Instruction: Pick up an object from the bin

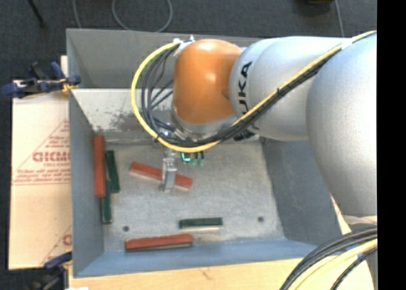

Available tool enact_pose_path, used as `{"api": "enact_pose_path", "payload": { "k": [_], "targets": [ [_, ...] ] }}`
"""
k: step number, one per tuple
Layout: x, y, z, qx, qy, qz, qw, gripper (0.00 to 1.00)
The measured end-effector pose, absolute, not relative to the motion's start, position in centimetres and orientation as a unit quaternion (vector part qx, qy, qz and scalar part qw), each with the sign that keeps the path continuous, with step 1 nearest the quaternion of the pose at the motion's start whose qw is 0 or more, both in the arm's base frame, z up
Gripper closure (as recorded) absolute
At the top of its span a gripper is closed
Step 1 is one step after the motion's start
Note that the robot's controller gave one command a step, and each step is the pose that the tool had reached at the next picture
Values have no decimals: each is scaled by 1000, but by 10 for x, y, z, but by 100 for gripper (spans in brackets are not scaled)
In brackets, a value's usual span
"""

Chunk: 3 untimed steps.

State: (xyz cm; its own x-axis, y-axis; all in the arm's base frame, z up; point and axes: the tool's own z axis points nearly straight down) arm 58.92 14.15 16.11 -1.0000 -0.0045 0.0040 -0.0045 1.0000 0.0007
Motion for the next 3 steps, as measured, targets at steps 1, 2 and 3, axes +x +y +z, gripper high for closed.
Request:
{"api": "enact_pose_path", "payload": {
  "k": [1,2,3],
  "targets": [
    [601,115,66,-42,-999,0,1,0],
    [603,116,71,-44,-999,-1,-3,100],
    [612,137,249,-44,-999,-2,-6,100]
  ]
}}
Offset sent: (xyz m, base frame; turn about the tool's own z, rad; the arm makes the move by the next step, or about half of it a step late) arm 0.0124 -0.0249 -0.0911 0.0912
